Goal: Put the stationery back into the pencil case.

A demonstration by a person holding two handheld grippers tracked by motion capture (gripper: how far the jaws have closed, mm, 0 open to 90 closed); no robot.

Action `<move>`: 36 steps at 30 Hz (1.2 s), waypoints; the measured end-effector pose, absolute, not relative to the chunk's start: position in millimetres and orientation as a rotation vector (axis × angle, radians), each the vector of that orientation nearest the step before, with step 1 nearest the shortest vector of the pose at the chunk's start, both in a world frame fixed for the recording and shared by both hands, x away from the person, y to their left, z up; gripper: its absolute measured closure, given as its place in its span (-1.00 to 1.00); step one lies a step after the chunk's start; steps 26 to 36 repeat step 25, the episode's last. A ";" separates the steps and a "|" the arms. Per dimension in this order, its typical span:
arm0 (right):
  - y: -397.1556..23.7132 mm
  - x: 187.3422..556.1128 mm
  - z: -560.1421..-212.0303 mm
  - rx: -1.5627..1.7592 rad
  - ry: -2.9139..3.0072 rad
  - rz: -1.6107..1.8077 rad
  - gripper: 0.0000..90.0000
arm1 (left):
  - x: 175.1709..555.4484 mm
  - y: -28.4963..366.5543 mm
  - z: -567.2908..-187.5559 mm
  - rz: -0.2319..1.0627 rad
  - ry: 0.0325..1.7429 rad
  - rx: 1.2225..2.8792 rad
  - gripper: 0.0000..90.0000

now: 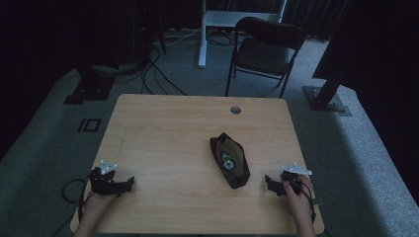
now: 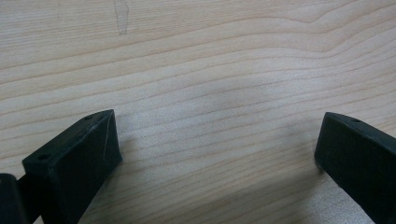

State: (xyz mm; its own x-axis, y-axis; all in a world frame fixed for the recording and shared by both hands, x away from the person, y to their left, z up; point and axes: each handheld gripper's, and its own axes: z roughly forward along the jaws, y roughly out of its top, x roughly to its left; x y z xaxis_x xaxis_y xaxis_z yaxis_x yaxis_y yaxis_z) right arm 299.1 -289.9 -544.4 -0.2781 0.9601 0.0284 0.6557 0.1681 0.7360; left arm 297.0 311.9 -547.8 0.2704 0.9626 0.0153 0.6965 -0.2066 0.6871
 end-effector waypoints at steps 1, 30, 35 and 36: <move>-290.5 298.4 -545.2 1.525 2.008 0.896 -0.62 | 297.0 311.9 -547.8 0.611 1.491 1.980 -0.99; -295.6 296.4 -552.9 1.518 2.012 0.880 -0.73 | 296.9 311.9 -547.8 0.611 1.491 1.979 -0.99; -295.6 296.4 -552.9 1.518 2.012 0.880 -0.73 | 296.9 311.9 -547.8 0.611 1.491 1.979 -0.99; -295.6 296.4 -552.9 1.518 2.012 0.880 -0.73 | 296.9 311.9 -547.8 0.611 1.491 1.979 -0.99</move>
